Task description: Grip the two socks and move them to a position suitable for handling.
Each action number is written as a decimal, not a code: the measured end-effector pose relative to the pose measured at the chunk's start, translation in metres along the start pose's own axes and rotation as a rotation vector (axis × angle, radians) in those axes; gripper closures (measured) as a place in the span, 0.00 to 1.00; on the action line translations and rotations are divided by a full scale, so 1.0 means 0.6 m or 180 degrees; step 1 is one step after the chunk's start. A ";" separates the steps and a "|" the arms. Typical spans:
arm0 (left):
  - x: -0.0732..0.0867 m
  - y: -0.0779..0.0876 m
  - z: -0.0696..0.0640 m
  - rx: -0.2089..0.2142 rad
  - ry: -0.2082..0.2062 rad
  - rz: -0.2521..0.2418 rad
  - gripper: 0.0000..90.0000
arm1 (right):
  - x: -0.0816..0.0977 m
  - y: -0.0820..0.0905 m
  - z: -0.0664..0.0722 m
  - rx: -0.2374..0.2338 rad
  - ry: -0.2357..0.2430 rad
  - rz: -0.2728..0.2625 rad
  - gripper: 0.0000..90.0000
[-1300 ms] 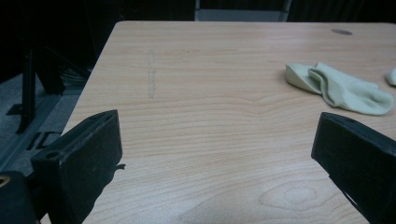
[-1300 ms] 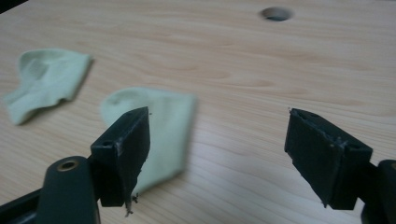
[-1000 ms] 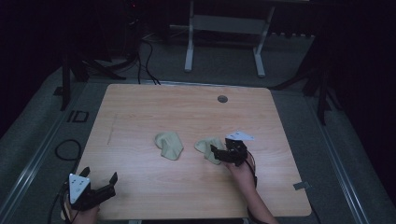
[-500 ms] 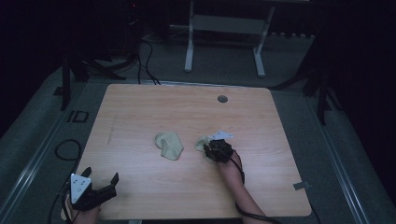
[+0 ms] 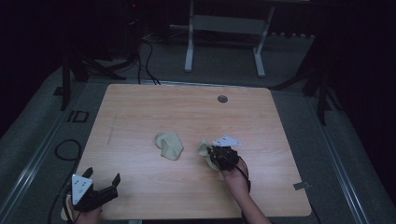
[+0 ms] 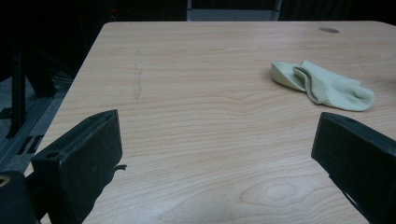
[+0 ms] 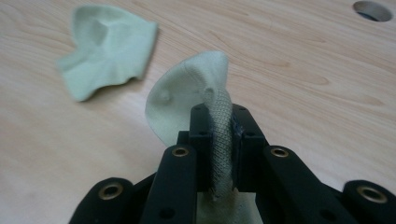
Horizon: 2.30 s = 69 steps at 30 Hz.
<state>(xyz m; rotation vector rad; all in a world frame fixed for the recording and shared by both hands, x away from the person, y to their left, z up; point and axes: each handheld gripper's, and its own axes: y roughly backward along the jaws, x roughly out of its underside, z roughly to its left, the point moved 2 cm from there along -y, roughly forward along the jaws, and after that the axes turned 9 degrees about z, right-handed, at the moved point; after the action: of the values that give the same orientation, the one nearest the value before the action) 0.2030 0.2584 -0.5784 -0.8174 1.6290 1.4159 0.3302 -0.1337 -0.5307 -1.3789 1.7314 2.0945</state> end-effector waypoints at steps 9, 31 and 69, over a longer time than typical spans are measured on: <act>-0.007 0.004 -0.048 0.0247 -0.0107 0.0004 0.02 | 0.064 0.048 0.042 -0.0155 0.0036 0.0130 0.90; -0.029 -0.018 -0.213 0.1573 -0.0934 0.0226 0.10 | 0.106 0.043 0.075 -0.0405 0.0256 0.0199 0.45; -0.048 -0.164 -0.354 0.2117 -0.1989 0.1155 0.99 | 0.147 0.107 0.044 -0.0297 0.0413 0.0141 0.95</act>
<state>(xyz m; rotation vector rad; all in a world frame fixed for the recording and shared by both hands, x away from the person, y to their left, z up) 0.2682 0.0322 -0.5889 0.2938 1.6128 1.0769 0.2264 -0.1739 -0.5443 -1.5479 1.7463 2.1803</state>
